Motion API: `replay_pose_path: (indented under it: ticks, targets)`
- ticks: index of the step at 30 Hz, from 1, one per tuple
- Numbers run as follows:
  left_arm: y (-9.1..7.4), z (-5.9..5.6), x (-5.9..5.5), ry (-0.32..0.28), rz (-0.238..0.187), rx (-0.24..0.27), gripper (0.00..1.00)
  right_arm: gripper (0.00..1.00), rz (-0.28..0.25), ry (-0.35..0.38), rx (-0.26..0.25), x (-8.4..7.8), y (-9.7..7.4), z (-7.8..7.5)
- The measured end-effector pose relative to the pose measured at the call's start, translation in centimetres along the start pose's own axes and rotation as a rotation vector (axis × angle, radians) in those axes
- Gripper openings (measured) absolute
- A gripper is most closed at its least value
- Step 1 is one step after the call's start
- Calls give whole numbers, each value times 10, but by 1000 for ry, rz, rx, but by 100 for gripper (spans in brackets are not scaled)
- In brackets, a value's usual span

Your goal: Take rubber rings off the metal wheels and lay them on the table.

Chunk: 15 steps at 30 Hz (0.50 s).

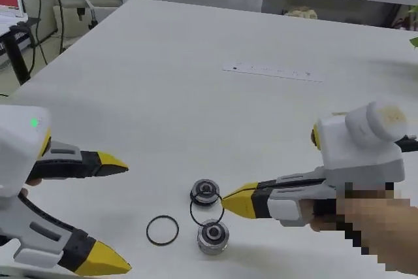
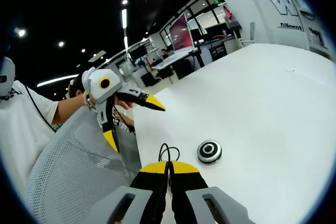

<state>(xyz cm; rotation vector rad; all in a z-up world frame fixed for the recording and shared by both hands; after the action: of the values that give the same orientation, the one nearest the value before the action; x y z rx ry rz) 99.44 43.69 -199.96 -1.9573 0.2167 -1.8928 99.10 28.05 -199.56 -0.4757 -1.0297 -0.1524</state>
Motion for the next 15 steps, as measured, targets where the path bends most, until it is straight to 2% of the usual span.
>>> replay_pose_path:
  ticks: [3,6,8,10,15]
  targets:
    - [-3,-2,-3,-10,5,13,79,0,19,-19,2,0,7,3]
    - [-6,-4,-8,6,19,27,79,0,28,-19,10,2,15,6]
    - [-7,-6,-10,-1,23,24,79,0,58,-38,5,0,22,5]
    - [-8,-8,-10,-6,20,27,79,0,82,-64,6,-2,28,4]
    - [-9,-13,-10,-10,5,30,79,0,106,-74,11,-5,41,6]
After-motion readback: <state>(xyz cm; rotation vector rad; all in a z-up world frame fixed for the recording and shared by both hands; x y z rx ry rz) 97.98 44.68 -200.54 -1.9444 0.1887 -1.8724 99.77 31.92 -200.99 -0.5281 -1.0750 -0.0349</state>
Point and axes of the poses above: the centre of the closed fingertips' face, and the gripper's own axes: y roughly forward along the fingers, z roughly to its left, x roughly out of its top, the point moved 4 cm from there along -y, roughly backward along the fingers, and after that the axes turned 11 degrees about -z, right-handed, at the moved point
